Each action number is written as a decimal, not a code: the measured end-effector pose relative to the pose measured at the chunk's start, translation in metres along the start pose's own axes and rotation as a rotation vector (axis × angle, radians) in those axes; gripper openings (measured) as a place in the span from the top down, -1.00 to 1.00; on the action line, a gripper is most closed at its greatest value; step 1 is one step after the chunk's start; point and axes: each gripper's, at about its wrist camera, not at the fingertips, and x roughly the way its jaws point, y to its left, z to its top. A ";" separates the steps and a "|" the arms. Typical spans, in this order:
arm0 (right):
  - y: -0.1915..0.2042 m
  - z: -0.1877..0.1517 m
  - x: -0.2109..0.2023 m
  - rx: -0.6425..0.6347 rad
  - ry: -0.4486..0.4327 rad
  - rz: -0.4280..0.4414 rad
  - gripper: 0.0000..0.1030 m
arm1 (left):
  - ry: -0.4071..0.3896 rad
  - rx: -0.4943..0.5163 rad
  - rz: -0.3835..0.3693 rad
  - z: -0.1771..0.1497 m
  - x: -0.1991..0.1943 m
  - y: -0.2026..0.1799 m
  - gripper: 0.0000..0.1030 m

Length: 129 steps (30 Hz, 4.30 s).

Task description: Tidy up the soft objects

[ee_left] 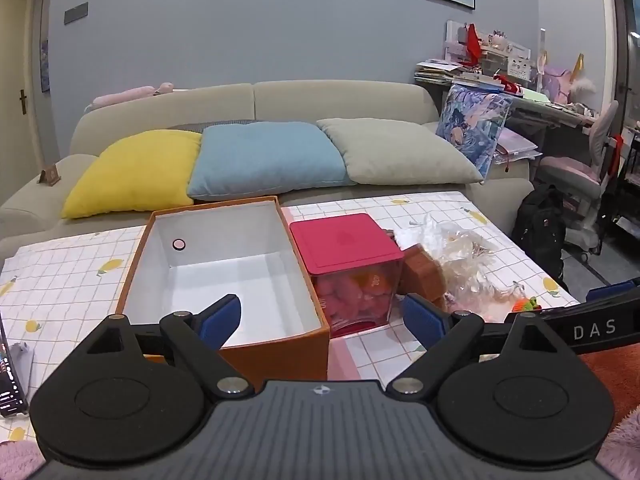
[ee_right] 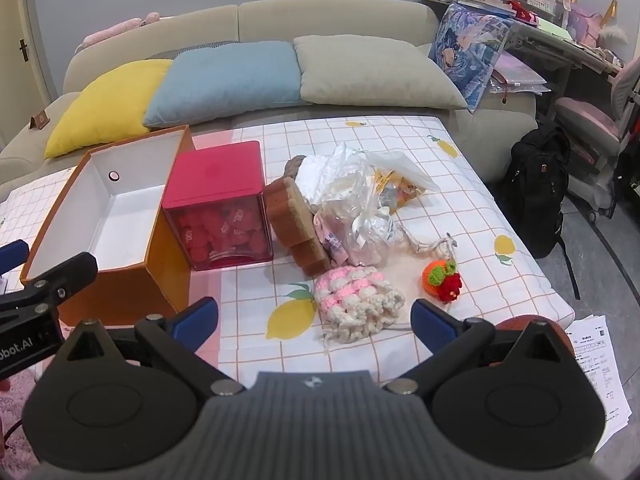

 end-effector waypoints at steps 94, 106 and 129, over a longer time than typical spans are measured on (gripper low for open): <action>-0.036 -0.001 0.042 0.020 0.151 -0.037 -0.55 | 0.243 -0.039 -0.288 0.010 0.048 -0.016 -0.55; -0.054 0.010 0.108 -0.070 0.211 0.003 -0.82 | 0.312 -0.044 -0.331 0.035 0.116 -0.055 -0.55; -0.041 0.009 0.175 -0.137 0.219 0.013 -0.23 | 0.395 -0.072 -0.281 0.039 0.202 -0.077 0.18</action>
